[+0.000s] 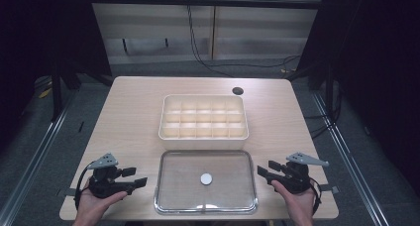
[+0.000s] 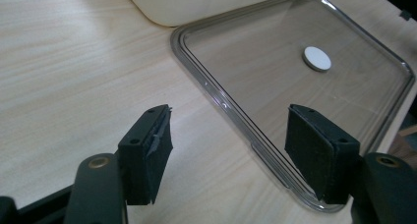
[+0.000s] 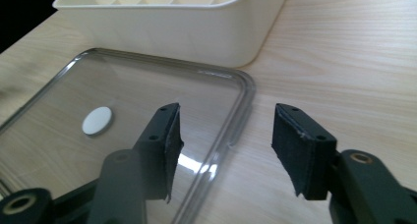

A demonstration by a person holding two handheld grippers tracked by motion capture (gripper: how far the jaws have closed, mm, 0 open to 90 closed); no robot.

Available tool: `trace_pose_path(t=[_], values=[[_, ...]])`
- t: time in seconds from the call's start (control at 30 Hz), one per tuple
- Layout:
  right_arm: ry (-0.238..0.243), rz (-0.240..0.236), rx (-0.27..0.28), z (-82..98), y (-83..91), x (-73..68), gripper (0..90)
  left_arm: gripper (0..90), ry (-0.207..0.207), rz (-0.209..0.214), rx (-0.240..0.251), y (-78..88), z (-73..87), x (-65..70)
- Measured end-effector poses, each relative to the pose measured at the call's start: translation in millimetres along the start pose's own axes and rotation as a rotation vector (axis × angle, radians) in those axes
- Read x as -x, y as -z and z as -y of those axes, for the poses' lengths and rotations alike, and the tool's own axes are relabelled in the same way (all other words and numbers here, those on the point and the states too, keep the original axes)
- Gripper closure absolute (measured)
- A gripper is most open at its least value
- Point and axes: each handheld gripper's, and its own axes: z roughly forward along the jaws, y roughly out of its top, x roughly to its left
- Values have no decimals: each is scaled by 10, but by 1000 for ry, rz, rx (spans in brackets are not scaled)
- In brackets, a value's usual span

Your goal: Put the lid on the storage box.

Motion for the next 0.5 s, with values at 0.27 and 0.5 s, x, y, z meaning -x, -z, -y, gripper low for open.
trace_pose_path(t=[0.27, 0.5], values=[[93, -1, -22, -114, -94, -116, 412, 340, -10, -39, -63, -125, -116, -33], [84, -25, -21, -244, -232, -111, 419, 346, -33, -58, -54, -174, -344, -14]])
